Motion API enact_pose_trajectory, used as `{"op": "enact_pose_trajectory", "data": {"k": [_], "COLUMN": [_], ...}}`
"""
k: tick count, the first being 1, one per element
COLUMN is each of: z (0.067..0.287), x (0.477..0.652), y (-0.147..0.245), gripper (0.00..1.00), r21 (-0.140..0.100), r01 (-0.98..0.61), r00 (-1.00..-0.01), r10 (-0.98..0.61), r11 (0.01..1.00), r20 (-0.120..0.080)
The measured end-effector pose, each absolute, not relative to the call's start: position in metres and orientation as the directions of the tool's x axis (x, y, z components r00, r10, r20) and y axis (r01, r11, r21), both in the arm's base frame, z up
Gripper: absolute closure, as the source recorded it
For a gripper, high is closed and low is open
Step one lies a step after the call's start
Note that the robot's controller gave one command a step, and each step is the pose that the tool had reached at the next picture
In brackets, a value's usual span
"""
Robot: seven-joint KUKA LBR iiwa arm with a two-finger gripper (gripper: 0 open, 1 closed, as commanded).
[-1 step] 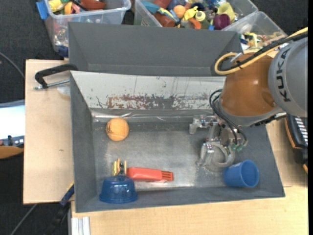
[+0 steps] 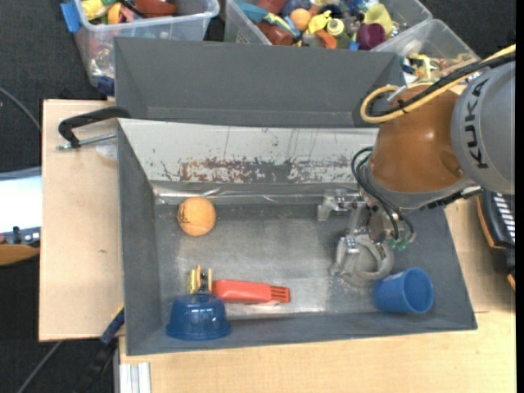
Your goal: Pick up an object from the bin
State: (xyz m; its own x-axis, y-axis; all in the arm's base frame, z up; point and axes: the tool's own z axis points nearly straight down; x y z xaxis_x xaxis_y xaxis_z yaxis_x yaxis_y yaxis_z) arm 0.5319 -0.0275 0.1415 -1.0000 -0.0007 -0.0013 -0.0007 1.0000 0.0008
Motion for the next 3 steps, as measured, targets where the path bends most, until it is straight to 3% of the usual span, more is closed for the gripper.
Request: {"op": "enact_pose_trajectory", "data": {"k": [1,2,3], "z": [0.105,0.123,0.117], "x": [0.560,0.594,0.592], "y": [-0.078,-0.110,-0.083], "gripper": [0.00,0.00,0.00], "r21": [0.001,0.001,-0.002], "r01": [-0.111,-0.136,-0.444], "r00": [-0.994,-0.991,-0.896], "r10": [-0.111,-0.136,-0.444], "r11": [0.994,0.991,0.896], "r20": [-0.005,-0.005,-0.007]}}
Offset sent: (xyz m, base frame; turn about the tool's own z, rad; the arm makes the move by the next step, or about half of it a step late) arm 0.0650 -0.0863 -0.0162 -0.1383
